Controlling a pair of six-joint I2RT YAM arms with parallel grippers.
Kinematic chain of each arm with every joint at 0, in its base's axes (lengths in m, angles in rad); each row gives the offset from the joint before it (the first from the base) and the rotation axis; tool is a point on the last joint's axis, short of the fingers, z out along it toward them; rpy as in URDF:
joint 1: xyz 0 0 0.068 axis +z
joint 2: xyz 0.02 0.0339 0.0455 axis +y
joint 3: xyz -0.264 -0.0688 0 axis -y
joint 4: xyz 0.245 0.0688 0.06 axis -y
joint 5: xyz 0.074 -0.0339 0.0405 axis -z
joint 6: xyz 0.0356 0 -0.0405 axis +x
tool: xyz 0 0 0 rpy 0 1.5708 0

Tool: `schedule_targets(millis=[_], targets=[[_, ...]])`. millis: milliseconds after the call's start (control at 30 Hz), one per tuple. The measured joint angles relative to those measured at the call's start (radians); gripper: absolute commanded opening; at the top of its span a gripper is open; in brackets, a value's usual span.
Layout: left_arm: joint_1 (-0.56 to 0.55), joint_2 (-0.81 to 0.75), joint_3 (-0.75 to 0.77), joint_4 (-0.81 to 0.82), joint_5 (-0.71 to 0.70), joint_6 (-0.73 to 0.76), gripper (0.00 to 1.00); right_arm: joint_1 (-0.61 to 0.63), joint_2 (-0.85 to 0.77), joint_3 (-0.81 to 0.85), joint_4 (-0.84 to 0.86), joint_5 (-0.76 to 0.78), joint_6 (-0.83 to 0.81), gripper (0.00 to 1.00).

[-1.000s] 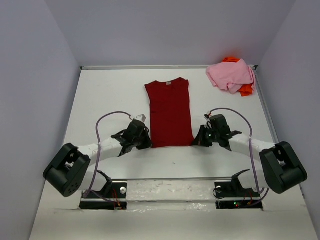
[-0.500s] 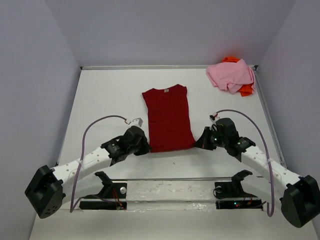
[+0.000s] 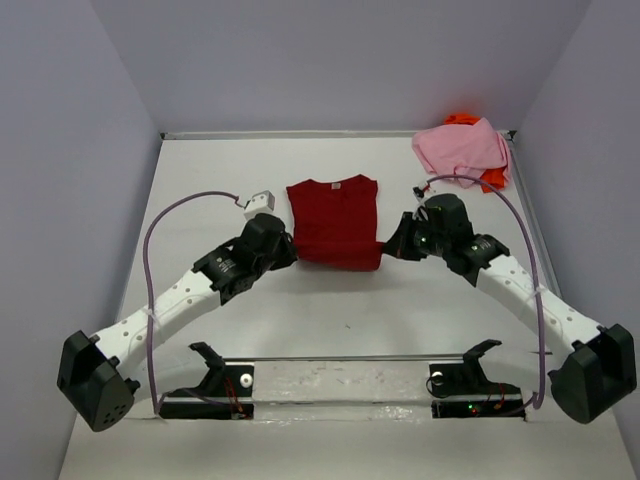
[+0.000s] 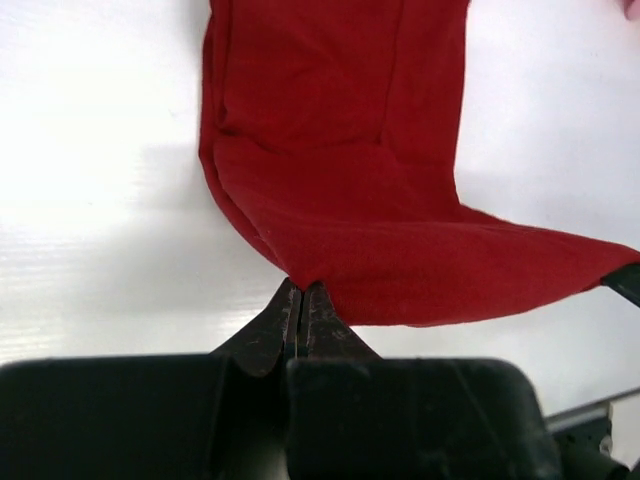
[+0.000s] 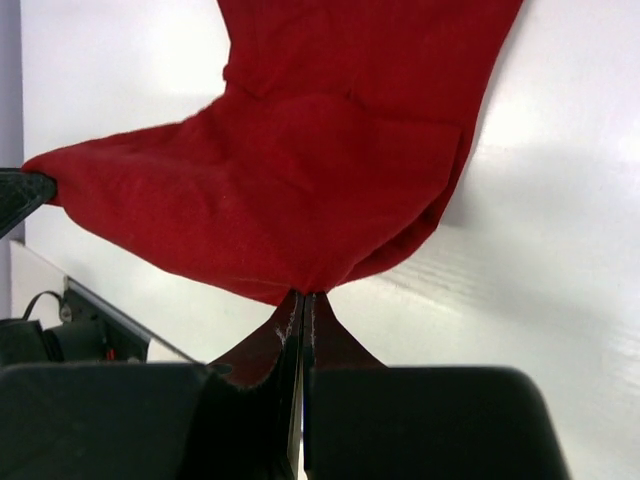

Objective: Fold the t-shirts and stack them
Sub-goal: Fold the tshirt

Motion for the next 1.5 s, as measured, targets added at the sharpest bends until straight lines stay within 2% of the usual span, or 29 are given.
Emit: schedule_targets(millis=[233, 367, 700, 933, 1300, 1500], targets=[[0.154, 0.148, 0.081, 0.043, 0.027, 0.093, 0.00, 0.000, 0.199, 0.156, 0.021, 0.043, -0.074, 0.00], [0.203, 0.222, 0.150, 0.060, 0.057, 0.154, 0.00, 0.002, 0.264, 0.200, 0.030, 0.063, -0.096, 0.00], [0.274, 0.433, 0.281, 0.128, 0.136, 0.256, 0.00, -0.055, 0.420, 0.333, 0.074, 0.095, -0.129, 0.00], [0.333, 0.613, 0.445, 0.140, 0.217, 0.316, 0.00, -0.095, 0.483, 0.379, 0.097, 0.103, -0.130, 0.00], [0.346, 0.683, 0.586, 0.141, 0.258, 0.380, 0.00, -0.107, 0.517, 0.440, 0.151, 0.105, -0.169, 0.00], [0.370, 0.783, 0.681, 0.137, 0.274, 0.398, 0.00, -0.121, 0.602, 0.502, 0.178, 0.107, -0.182, 0.00]])
